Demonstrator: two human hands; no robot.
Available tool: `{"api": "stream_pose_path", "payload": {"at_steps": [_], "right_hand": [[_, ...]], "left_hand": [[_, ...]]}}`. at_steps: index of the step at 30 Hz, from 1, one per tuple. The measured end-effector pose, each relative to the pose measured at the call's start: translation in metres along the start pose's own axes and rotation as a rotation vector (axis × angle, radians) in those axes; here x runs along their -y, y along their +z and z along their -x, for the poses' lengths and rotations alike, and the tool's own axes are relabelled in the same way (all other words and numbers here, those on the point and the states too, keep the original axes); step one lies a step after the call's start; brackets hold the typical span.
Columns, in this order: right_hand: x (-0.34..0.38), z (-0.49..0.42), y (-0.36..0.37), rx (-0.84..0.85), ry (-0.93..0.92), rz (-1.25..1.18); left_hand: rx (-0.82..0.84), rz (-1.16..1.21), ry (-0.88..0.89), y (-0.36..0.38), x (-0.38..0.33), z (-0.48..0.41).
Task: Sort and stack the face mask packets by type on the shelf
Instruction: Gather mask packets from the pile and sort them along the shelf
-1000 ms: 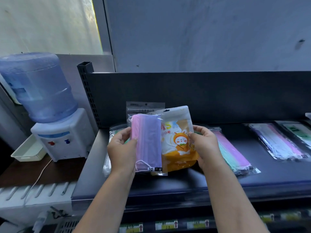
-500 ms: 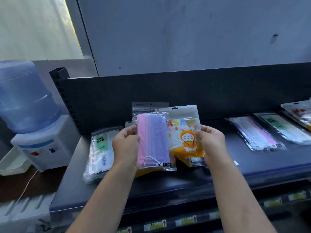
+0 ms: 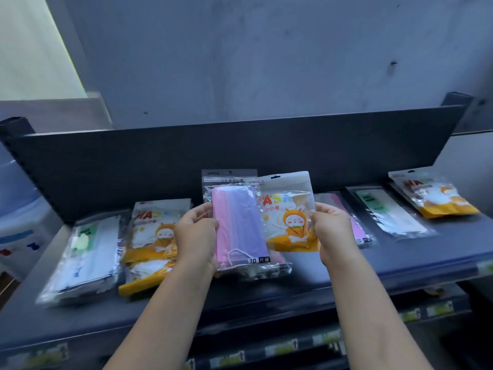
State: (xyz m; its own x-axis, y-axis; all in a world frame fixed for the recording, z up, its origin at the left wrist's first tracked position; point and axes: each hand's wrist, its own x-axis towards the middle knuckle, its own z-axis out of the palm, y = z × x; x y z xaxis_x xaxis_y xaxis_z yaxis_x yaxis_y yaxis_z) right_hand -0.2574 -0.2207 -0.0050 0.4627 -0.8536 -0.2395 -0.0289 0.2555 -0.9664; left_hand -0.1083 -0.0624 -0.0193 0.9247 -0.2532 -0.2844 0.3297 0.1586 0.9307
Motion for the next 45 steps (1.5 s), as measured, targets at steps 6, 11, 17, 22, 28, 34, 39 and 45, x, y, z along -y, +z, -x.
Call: {"api": "stream_pose_path", "payload": {"at_steps": [6, 11, 17, 22, 28, 34, 39, 45], "right_hand": [[0.011, -0.03, -0.065, 0.008, 0.002, 0.085], [0.002, -0.051, -0.107, 0.012, -0.015, 0.064], [0.002, -0.064, -0.136, 0.046, -0.057, 0.052], [0.004, -0.078, -0.151, -0.044, -0.103, 0.068], [0.013, -0.105, -0.173, -0.157, -0.137, 0.073], [0.011, -0.147, -0.202, -0.299, -0.204, 0.119], [0.019, -0.183, -0.24, -0.39, -0.283, 0.107], [0.037, -0.216, -0.275, -0.351, -0.289, 0.121]], "left_hand": [[-0.017, 0.011, 0.013, 0.065, 0.03, 0.031], [0.001, -0.021, 0.125, 0.104, 0.059, 0.059], [0.027, -0.031, 0.111, 0.136, 0.073, 0.072], [0.044, -0.038, 0.106, 0.154, 0.072, 0.068], [0.029, -0.042, 0.087, 0.167, 0.07, 0.059], [0.032, -0.078, 0.073, 0.199, 0.081, 0.056], [0.002, -0.101, 0.056, 0.238, 0.103, 0.056], [-0.065, -0.241, 0.09, 0.272, 0.125, 0.043]]}}
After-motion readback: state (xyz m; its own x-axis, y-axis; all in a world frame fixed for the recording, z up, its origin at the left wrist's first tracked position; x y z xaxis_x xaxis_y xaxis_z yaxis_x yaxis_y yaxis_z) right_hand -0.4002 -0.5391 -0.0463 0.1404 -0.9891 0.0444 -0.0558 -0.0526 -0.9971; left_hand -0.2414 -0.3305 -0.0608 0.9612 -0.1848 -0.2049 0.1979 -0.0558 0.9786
